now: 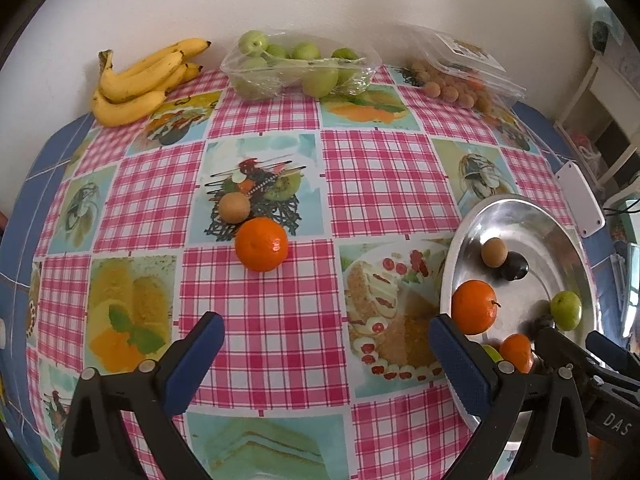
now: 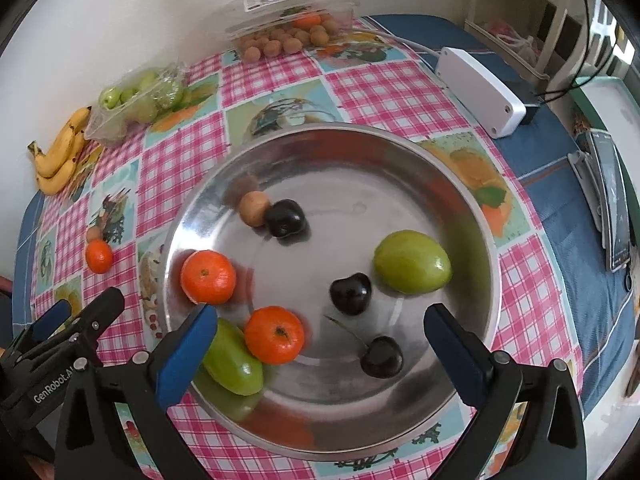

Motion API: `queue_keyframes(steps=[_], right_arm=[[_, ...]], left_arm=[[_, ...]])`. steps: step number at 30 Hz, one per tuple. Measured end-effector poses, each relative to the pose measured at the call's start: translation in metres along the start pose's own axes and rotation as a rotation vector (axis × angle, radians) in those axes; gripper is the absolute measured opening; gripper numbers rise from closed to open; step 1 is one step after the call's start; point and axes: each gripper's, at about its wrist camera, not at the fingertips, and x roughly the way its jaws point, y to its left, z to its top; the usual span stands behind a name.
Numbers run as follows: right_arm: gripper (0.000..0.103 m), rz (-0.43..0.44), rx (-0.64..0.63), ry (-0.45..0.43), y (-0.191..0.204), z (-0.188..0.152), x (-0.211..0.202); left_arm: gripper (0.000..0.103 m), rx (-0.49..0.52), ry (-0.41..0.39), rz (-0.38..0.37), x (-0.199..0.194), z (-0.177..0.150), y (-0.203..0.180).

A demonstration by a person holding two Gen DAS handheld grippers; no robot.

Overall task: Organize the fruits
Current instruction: 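Lift both open grippers away from the plate toward the remaining loose fruits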

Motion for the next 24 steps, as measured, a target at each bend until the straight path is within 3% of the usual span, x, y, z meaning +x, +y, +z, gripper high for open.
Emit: queue_keyframes(steps=[11, 24], right_arm=[[0.103, 0.042, -0.092, -0.018, 0.035, -0.006, -0.006], [0.103, 0.083, -0.215, -0.042, 0.091, -0.018, -0.01]], left_arm=[[0.103, -0.137, -0.011, 0.084, -0.006, -0.004, 0.075], [0.103, -0.259, -0.04, 0.087, -0.017, -0.001, 0.138]])
